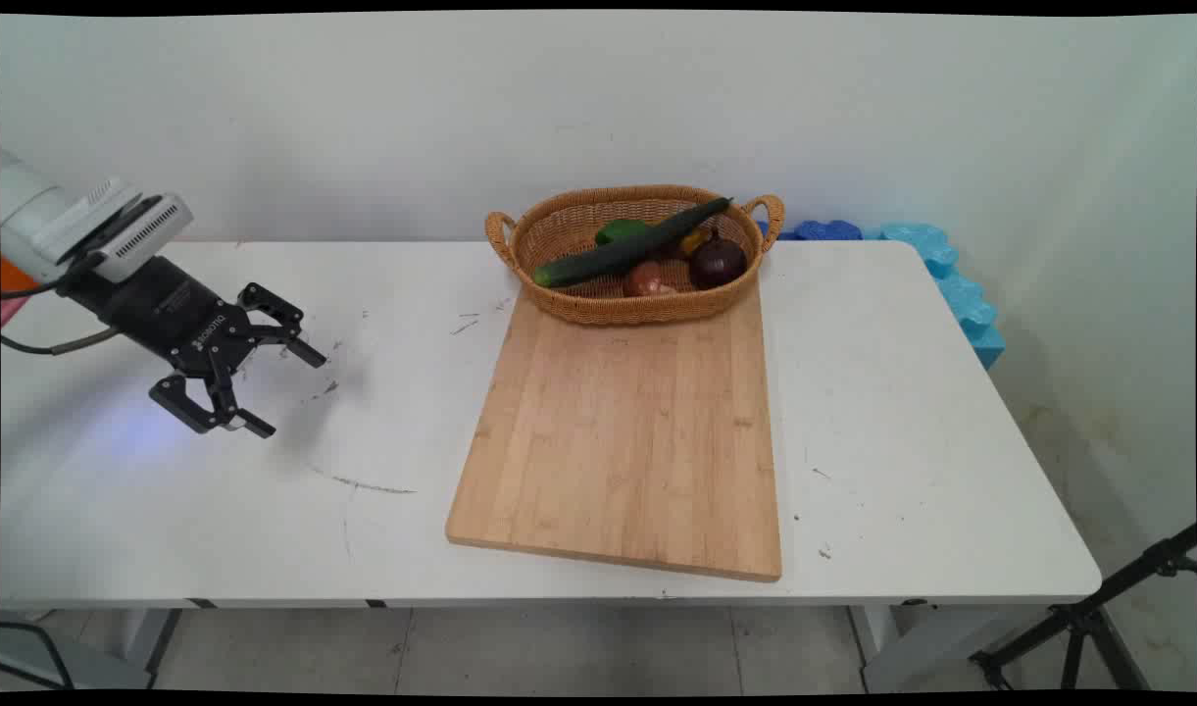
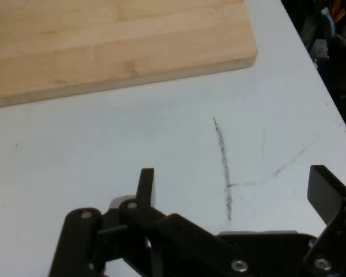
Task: Pick up the cucumber from the vegetable basket
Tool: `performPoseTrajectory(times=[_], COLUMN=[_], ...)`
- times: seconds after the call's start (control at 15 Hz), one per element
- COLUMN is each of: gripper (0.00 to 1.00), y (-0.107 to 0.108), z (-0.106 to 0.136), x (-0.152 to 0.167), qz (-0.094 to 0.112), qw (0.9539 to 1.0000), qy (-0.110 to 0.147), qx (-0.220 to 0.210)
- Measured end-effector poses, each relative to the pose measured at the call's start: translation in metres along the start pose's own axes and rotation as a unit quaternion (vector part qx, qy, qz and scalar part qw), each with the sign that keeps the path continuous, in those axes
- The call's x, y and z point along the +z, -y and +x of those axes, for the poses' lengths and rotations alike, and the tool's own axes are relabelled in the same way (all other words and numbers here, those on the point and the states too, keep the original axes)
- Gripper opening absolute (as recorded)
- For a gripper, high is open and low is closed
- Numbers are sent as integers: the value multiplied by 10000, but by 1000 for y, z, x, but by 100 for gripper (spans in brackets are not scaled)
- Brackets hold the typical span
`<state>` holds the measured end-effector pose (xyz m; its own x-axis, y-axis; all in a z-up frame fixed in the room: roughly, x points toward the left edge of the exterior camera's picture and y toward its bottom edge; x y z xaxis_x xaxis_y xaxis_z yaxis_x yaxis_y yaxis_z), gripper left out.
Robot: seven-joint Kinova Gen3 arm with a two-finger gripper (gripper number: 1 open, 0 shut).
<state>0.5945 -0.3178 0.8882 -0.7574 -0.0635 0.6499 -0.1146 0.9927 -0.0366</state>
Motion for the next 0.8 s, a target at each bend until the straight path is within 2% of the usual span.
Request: performPoseTrajectory(times=[0.2,0.4,0.6,0.8], gripper=[100,100,100,100], y=[4,13,28,45], z=[7,23,49,77], x=[0,6,16,28], qz=[71,270,552,869], qw=[9998,9983,9947,9891], qy=[18,54,74,74], qx=[-158,-510,-862,-1188])
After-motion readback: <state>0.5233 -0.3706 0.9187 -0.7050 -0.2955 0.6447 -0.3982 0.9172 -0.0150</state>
